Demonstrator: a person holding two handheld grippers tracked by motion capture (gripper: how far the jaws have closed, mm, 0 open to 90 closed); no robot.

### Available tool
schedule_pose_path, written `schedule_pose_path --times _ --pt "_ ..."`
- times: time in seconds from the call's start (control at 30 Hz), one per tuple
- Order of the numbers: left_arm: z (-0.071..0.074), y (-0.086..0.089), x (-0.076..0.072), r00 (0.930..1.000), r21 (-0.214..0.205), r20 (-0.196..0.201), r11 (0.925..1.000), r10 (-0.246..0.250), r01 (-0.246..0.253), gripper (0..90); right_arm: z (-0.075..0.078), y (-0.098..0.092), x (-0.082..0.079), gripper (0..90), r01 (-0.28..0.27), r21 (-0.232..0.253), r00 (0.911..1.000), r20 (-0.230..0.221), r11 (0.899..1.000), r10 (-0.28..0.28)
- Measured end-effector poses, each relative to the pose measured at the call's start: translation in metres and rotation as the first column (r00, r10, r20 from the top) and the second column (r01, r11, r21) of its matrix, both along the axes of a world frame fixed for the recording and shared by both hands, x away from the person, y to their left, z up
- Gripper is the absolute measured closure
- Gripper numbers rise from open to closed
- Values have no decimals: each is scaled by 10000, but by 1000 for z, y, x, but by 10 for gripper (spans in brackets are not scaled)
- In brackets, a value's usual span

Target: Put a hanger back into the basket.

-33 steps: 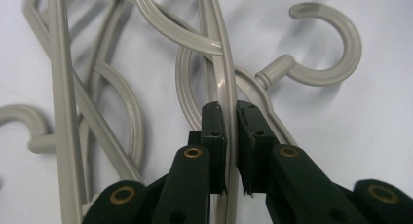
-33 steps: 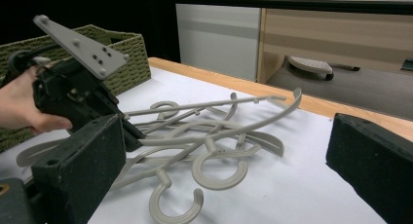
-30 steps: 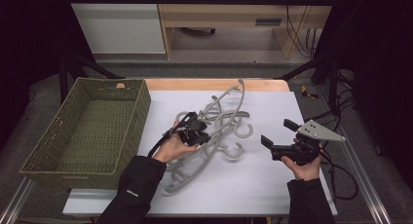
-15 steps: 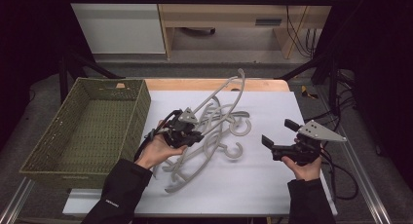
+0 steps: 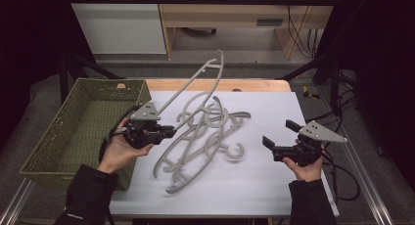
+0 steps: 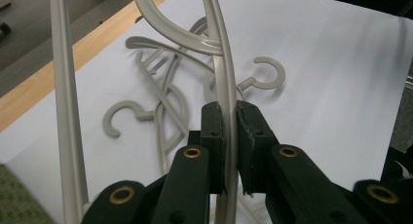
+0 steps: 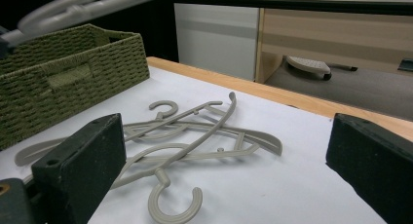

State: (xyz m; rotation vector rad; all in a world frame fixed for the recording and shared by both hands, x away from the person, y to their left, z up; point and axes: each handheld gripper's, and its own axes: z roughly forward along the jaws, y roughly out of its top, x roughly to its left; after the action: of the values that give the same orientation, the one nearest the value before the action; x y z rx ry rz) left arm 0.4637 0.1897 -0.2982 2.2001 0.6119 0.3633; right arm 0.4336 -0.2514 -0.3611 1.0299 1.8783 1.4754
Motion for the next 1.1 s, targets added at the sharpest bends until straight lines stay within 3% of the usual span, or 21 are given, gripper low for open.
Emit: schedule_pose_path --times 0.27,0.6,0.87,1.1 --pt "8 38 -5 9985 177 152 9985 521 -524 825 -1 2 1 12 -22 -60 10000 -51 10000 21" --pt "8 102 -8 9960 -51 -19 9960 890 -890 824 -1 2 1 12 -31 -87 10000 -93 10000 30" --pt "-12 147 -11 9912 55 -409 9921 1256 -1255 824 -2 2 1 12 26 -99 9999 -102 9999 -27" --pt "-27 174 -13 9856 123 -757 9885 1512 -1507 823 -3 5 2 12 1 -140 9999 -155 9999 -3"
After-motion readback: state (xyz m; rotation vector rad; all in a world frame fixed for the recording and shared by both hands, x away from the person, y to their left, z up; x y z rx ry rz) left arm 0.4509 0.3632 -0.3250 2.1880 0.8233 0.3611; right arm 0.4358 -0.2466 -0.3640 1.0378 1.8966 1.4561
